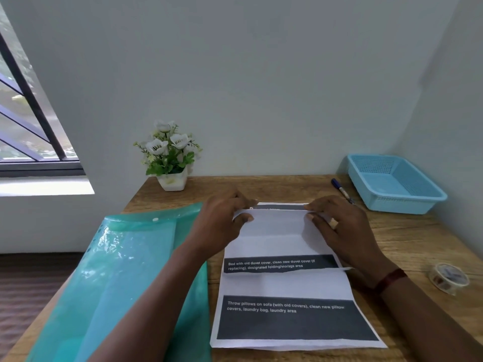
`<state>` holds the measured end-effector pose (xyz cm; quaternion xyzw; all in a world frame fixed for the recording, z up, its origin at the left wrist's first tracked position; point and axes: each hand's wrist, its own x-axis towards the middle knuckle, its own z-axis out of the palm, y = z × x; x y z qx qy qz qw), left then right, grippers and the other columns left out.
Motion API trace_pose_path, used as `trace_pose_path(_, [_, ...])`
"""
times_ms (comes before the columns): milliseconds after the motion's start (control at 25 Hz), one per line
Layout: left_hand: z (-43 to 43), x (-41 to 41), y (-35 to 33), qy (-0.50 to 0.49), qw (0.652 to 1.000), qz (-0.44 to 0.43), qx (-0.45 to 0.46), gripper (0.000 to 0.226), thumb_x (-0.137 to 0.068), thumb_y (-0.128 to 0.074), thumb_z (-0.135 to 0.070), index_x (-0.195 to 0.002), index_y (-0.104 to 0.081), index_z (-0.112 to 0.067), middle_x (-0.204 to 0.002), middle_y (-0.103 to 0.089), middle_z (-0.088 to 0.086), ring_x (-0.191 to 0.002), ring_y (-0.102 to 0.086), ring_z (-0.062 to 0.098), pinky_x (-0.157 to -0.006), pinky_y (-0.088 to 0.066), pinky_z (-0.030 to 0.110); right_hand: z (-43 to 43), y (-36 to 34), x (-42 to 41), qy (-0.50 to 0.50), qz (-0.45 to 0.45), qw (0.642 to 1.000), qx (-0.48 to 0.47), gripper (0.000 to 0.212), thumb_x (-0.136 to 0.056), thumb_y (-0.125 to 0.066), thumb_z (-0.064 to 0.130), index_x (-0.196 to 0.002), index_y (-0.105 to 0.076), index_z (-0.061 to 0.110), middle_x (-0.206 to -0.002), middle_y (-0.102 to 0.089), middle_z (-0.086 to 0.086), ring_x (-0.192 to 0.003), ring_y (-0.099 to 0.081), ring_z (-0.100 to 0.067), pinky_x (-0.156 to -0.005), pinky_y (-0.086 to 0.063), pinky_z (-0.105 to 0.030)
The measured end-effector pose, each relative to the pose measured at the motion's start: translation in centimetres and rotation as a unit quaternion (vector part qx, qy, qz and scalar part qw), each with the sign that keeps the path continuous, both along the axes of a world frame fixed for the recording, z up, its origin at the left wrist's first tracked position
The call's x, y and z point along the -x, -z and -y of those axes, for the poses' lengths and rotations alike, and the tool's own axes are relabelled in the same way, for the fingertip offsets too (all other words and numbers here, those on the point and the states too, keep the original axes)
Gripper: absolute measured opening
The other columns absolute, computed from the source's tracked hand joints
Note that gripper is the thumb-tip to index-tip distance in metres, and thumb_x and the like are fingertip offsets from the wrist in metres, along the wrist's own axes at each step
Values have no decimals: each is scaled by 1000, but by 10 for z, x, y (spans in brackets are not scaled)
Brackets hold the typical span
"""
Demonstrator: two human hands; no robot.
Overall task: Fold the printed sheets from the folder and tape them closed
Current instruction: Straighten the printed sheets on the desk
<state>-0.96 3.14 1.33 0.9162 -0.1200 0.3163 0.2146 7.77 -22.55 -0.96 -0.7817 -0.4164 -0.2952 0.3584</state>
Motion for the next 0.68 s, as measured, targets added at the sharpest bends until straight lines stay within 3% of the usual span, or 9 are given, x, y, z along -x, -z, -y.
trace_pose_path(240, [3, 10, -9, 16, 991, -62, -113, 25, -83, -71, -14, -107, -75, -22, -87, -65, -1, -74, -57, 15, -62, -40, 27, 11, -4, 4, -51, -59, 996, 45, 14, -76, -79, 18, -90, -75, 16, -99, -74, 8, -93, -67, 3, -81, -55, -24])
trace_pose_path(320, [5, 13, -13, 25, 986, -80, -142, 29, -82, -69, -13, -109, -75, -22, -88, -67, 1, -74, -60, 18, -61, -45, 29, 13, -7, 8, -59, -113, 989, 78, 14, -74, -78, 18, -86, -73, 23, -106, -73, 10, -100, -66, 3, -83, -55, -25])
trace_pose_path(480, [14, 15, -12, 4, 960, -183, -212, 44, -88, -60, -16, -131, -61, -26, -112, -64, 0, -98, -59, 20, -79, -52, 37, 11, -3, 10, -44, -149, 972, 179, 17, -71, -67, 28, -83, -57, 34, -120, -66, 20, -101, -66, -1, -82, -53, -31])
trace_pose_path(680, [20, 14, 3, -5, 924, -280, -259, 48, -90, -56, -17, -137, -49, -16, -127, -58, 8, -116, -55, 26, -93, -49, 43, 7, 1, 10, -39, -156, 949, 270, 15, -75, -49, 41, -87, -41, 38, -137, -50, 26, -79, -67, -16, -74, -49, -35])
